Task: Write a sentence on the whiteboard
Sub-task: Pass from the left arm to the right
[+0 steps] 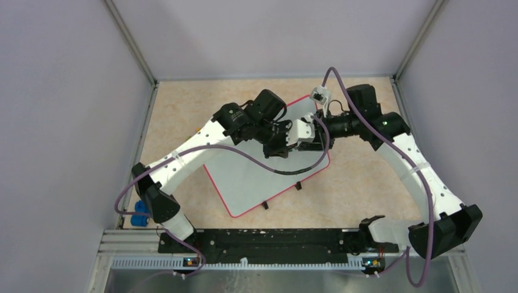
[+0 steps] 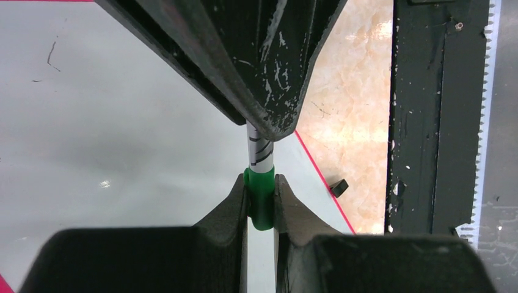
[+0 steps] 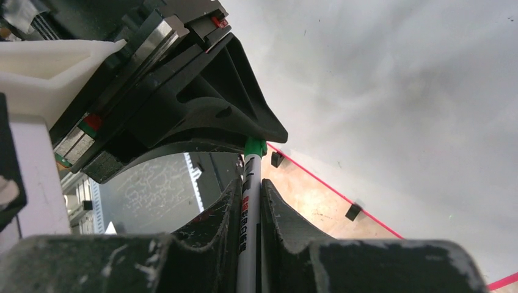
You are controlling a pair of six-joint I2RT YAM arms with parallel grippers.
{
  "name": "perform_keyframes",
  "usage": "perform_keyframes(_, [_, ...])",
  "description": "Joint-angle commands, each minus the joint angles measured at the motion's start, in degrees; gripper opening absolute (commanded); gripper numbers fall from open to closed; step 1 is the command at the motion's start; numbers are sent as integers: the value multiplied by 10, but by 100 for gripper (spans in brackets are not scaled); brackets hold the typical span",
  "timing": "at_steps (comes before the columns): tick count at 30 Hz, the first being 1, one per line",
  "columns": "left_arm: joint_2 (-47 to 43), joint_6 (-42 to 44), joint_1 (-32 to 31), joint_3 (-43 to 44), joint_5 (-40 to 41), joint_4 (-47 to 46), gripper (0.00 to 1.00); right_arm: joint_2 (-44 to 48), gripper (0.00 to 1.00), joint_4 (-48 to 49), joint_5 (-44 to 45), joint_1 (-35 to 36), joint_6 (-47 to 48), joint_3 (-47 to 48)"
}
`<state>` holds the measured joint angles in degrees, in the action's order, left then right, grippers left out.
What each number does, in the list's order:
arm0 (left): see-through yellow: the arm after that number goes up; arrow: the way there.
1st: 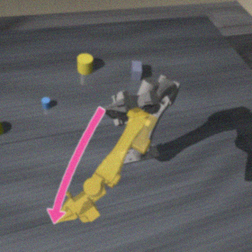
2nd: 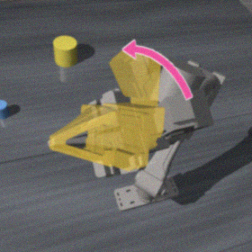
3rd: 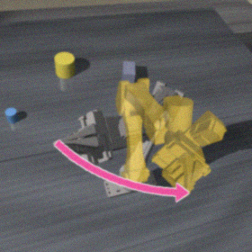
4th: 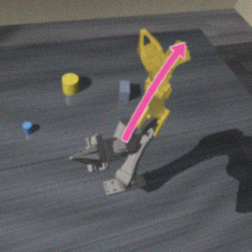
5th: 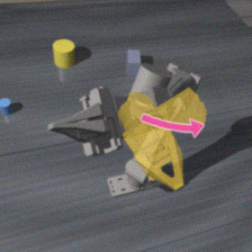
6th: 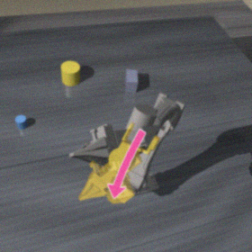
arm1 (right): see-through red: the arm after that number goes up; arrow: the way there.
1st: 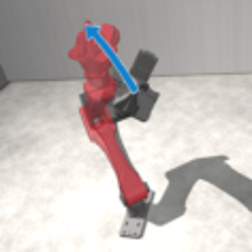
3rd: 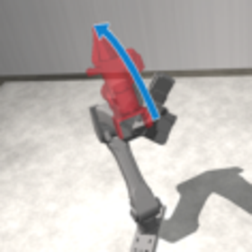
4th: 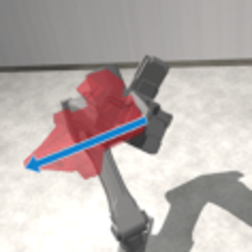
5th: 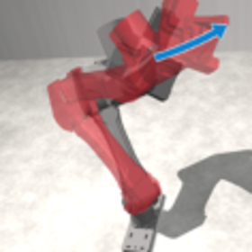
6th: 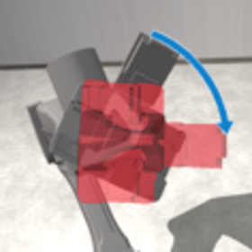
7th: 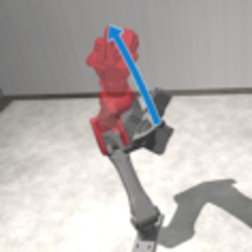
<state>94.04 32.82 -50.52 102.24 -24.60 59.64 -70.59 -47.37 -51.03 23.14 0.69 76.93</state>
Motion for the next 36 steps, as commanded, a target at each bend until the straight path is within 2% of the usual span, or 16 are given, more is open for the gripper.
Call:
perform_keyframes(1, [1, 21, -7, 24, 16, -3, 0, -3, 14, -10, -2, 16, 26, 14])
perform_keyframes(6, [-1, 32, -19, 20, 26, -1, 0, -4, 11, -9, -2, 17, 23, 17])
perform_keyframes(8, [-2, 32, -22, 21, 29, -2, 0, -4, 0, -6, -5, 16, 20, 17])
perform_keyframes(9, [-3, 30, -23, 22, 26, -2, 0, -4, 0, -4, -4, 17, 18, 17])
perform_keyframes(12, [-12, 1, -23, 19, 31, -14, 12, -1, 0, 0, 5, 16, 12, 16])
perform_keyframes(16, [-46, -3, -20, -17, 33, -39, 46, 3, 0, -3, 16, 12, 16, 26])
perform_keyframes(18, [-63, -9, -15, -29, 28, -50, 52, 1, 0, -6, 10, 2, 15, 34])
perform_keyframes(26, [-113, -18, 16, -68, -18, -110, 56, 1, 0, 26, -42, -9, -25, 25])
perform_keyframes(36, [-101, -24, 17, -80, -47, -125, 57, 12, 0, 43, -75, -9, -47, 19])
